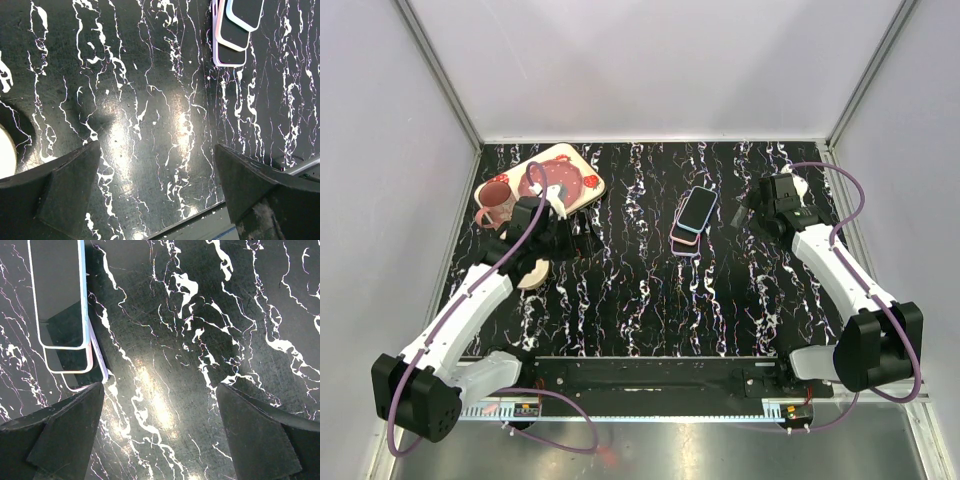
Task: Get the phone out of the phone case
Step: Pick up the phone at the center of the board.
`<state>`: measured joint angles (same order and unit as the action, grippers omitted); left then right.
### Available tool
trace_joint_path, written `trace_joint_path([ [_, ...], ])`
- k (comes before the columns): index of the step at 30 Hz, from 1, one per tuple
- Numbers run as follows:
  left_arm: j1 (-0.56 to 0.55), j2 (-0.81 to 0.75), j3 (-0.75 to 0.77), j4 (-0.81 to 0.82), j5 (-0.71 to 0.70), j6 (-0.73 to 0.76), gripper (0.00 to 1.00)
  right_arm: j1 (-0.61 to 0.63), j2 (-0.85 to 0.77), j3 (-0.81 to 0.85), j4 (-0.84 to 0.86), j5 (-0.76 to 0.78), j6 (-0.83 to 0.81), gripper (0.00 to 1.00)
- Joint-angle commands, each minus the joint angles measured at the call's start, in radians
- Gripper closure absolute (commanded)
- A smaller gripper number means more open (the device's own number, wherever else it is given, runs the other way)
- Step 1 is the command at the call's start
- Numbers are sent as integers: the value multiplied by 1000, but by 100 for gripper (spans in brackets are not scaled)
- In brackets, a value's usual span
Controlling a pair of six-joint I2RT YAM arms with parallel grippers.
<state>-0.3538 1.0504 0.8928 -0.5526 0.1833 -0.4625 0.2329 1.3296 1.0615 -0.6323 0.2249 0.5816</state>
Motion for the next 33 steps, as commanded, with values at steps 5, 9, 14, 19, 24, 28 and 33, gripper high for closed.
trace_joint_path([
  [5,7,-4,51,49,28,24,1,2,-1,26,29,5,15,0],
  [9,7,-10,74,17,-16,38,1,2,-6,26,22,10,17,0],
  [14,7,-20,94,-9,-67,32,1,2,-4,32,11,7,18,0],
  [19,7,-32,63,-17,-74,-7,1,42,51,96,25,-12,30,0],
  [24,7,-47,37,-13,-103,-41,1,173,236,296,-12,27,30,0],
  [28,7,-75,37,-18,-145,-68,1,195,373,414,-20,31,66,0],
  [33,7,-75,49,-44,-128,-62,1,194,526,554,-61,53,86,0],
])
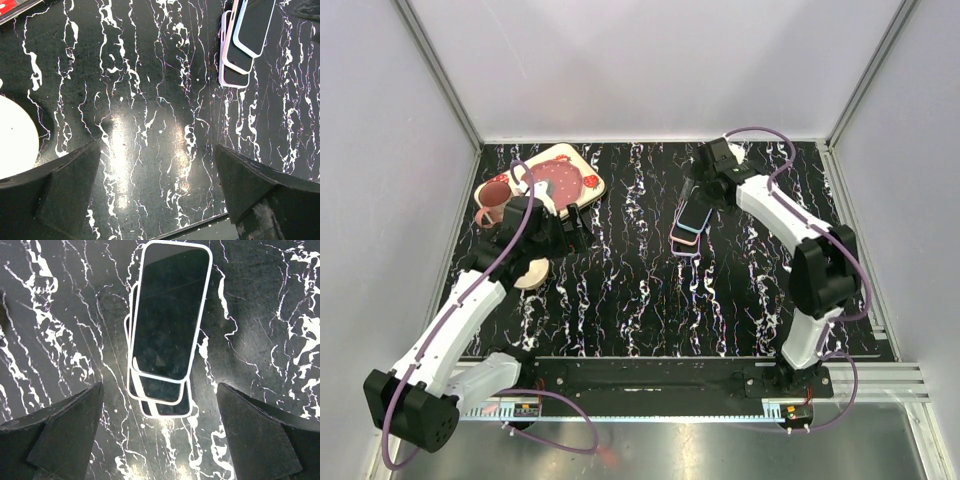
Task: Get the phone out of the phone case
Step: Pick up the phone at the center of the board.
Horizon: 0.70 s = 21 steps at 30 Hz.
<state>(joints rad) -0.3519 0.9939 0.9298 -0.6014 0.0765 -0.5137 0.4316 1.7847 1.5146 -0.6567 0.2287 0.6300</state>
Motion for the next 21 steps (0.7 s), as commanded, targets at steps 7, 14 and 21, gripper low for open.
trace_joint_path([
  [7,5,-29,0,2,-32,-19,1,-7,222,234,-86,66,45,0],
  [14,5,-55,-32,22,-52,-42,1,-14,304,242,-86,34,28,0],
  [21,5,-52,-29,28,-66,-54,1,-17,351,228,-87,24,34,0],
])
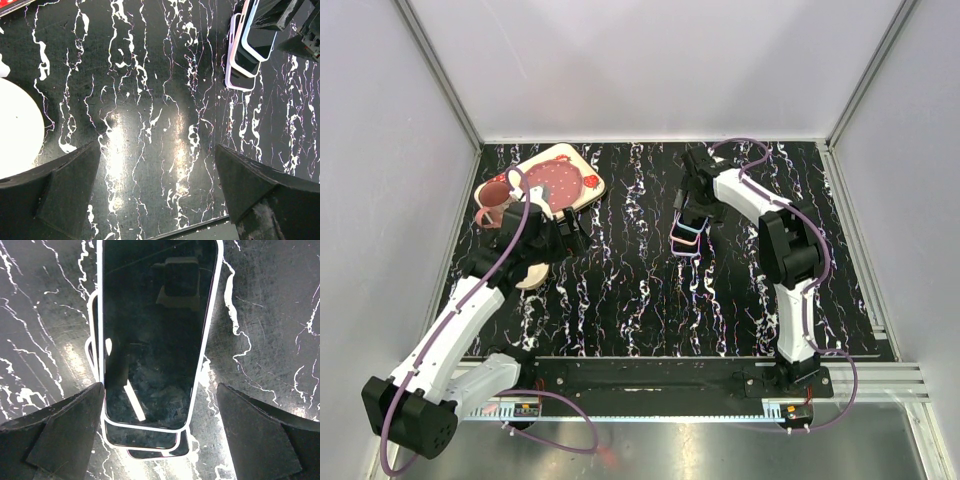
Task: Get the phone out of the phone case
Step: Pick up the phone at the center of the board.
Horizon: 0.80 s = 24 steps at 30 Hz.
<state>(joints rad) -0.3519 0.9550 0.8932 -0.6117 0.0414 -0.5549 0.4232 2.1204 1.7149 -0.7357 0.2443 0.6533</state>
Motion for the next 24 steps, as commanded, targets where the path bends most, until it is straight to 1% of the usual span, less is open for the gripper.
trace_joint_path([
  [1,5,-15,6,38,-31,-14,1,-12,25,29,-10,7,8,0],
  [8,5,-27,-4,38,-28,-14,1,-17,64,49,-8,-5,-18,0],
  [14,5,-28,-7,38,-23,-13,1,-17,46,38,16,-23,-18,0],
  [19,5,-25,-8,40,-18,-8,1,-17,72,49,19,-16,-23,0],
  [24,5,-22,0,41,3,10,1,-20,87,9,24,-34,-23,0],
])
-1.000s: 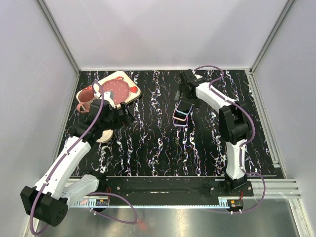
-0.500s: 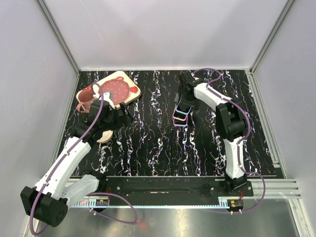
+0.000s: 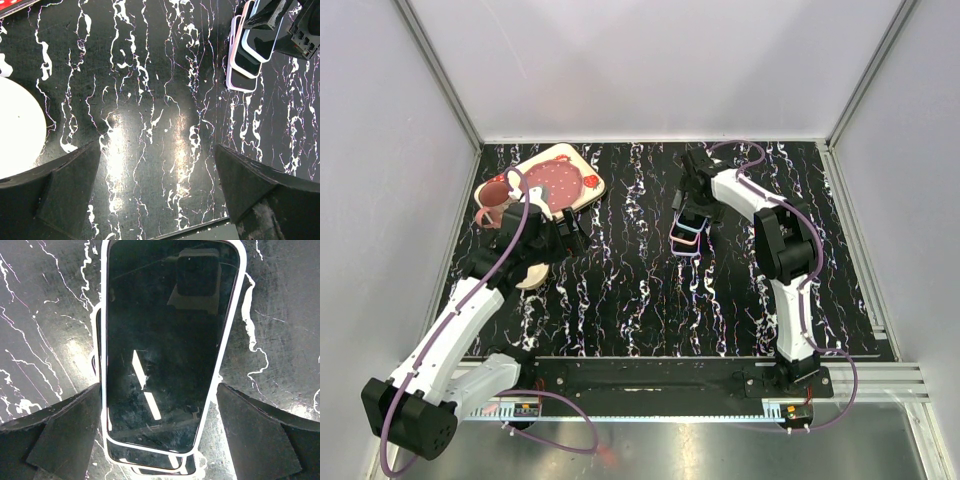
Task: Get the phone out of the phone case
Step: Pick up the phone at the center of the board.
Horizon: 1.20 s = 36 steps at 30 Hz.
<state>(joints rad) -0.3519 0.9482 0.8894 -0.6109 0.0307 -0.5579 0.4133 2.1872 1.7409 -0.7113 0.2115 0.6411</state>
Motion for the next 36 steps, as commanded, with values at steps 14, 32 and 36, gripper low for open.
trace_joint_path([
  [14,5,-11,-10,48,20,0,1,-13,-253,-225,156,-27,-9,52],
  [32,126,122,63,-23,52,9,1,107,-604,-578,547,-512,-172,59],
  [36,217,153,52,-46,130,10,1,177,-555,-598,544,-511,-179,58],
])
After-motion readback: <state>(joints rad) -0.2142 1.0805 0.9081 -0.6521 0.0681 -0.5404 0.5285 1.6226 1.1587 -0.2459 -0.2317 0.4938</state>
